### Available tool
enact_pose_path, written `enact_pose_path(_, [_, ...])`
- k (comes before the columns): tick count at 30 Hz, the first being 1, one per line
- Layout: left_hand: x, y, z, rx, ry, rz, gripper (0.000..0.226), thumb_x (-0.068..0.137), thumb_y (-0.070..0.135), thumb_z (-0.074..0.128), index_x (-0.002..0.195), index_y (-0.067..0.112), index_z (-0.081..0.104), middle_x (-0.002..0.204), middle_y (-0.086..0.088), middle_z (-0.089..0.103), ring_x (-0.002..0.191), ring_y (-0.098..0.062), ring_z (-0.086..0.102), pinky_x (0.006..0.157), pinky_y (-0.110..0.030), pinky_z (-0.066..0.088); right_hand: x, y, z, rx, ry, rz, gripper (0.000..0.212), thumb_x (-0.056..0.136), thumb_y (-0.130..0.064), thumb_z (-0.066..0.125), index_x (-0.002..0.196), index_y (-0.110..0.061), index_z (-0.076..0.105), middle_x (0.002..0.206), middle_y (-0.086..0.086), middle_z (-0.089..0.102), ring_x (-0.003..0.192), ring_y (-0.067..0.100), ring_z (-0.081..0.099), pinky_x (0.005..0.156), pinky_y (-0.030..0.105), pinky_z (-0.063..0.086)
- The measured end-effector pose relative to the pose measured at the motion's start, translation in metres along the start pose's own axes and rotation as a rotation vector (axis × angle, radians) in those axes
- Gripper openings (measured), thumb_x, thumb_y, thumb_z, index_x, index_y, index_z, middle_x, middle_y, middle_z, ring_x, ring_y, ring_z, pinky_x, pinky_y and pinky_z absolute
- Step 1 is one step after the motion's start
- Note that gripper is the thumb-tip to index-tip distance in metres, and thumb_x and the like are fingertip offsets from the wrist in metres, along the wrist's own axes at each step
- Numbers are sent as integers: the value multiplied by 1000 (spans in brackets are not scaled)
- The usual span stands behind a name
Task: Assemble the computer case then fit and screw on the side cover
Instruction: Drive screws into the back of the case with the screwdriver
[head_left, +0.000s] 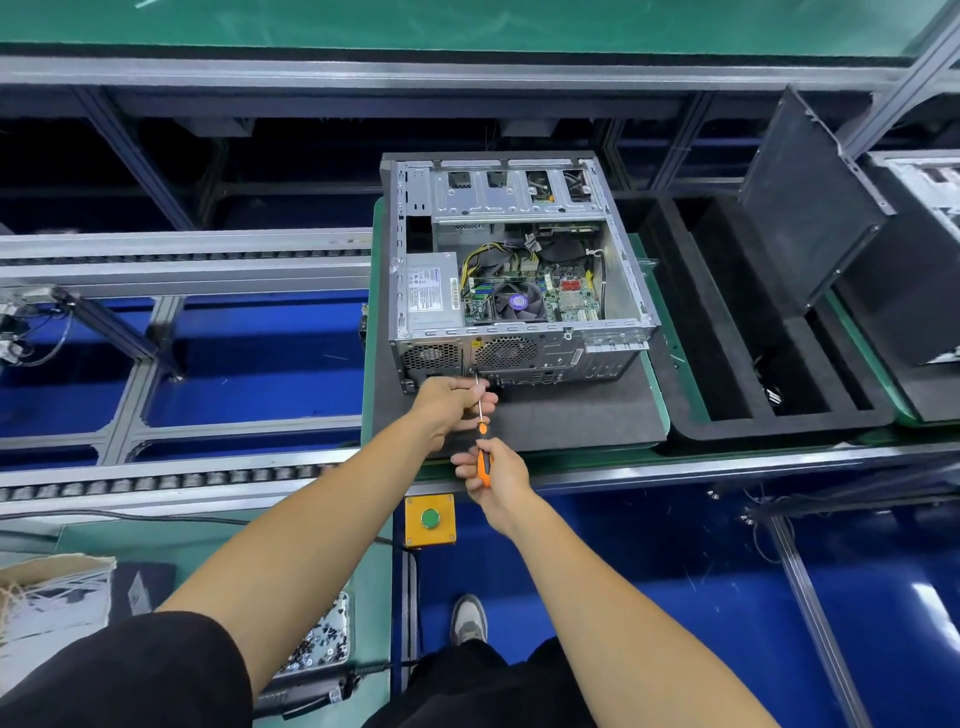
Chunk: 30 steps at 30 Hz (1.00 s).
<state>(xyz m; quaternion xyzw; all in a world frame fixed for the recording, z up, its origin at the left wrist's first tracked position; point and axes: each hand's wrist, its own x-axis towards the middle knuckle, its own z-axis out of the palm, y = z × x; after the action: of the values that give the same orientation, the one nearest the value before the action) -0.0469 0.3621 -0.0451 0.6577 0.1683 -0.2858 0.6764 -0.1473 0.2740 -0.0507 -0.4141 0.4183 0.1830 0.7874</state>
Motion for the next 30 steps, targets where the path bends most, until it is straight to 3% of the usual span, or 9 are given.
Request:
enact_pose_path(4, [4,1,7,-11,80,1,16,101,12,61,112,3,68,86,-6,76,70,-11,71,72,-33,62,-2,10,-6,-535,152,-255,18,94,-31,56,91,-14,61,70,7,74,45,15,53,48,26,37])
enact_pose_path(8, [-1,0,11,-50,81,-1,18,102,11,59,115,0,66,93,-11,76,74,-14,73,68,-33,63,-2,23,-10,-989,384,-518,31,94,-32,56,70,-23,38,66,-5,50,59,15,43,54,31,29])
enact_pose_path(11, [-9,-1,9,-108,-6,4,23,103,14,58,120,1,62,108,-17,75,86,-18,74,73,-34,62,1,18,-7,-876,270,-498,28,95,-23,54,69,-21,45,67,-4,52,61,16,44,55,32,29])
enact_pose_path(14, [-19,-6,-1,-130,-218,-38,27,104,18,56,128,6,57,115,-15,74,105,-24,72,85,-36,59,-1,13,-1,-418,42,-231,23,94,-15,53,72,-15,48,53,-2,41,45,13,33,45,26,26])
enact_pose_path(17, [-24,-12,-13,-89,-423,-33,33,104,10,52,137,9,50,127,-14,69,120,-26,66,101,-35,53,-4,11,1,-244,-85,-49,28,97,-22,49,70,-14,47,50,1,30,37,13,20,40,26,14])
enact_pose_path(20, [-25,-13,-18,-45,-440,-10,34,104,4,51,138,7,49,124,-15,70,118,-27,67,99,-37,53,-6,14,1,-283,-35,-106,22,95,-17,50,74,-13,49,54,1,34,39,13,24,40,25,18])
enact_pose_path(24, [-24,-13,-8,7,-333,-6,34,101,-4,52,135,-1,49,115,-20,73,108,-30,71,83,-36,60,-10,22,2,-557,260,-437,16,93,-19,62,92,-15,46,72,-2,55,59,15,46,52,31,34])
enact_pose_path(27, [-28,0,-1,273,-282,34,31,101,6,59,128,-6,50,109,-20,74,105,-29,72,97,-43,56,-12,25,3,-790,456,-568,22,96,-28,59,94,-25,37,73,-6,57,61,11,51,50,31,30])
enact_pose_path(30, [-35,30,1,921,-158,138,40,101,37,59,102,-3,65,93,-19,75,89,-32,73,88,-44,57,-9,21,4,-906,511,-577,23,98,-30,57,93,-24,36,70,-6,56,59,8,50,49,30,27])
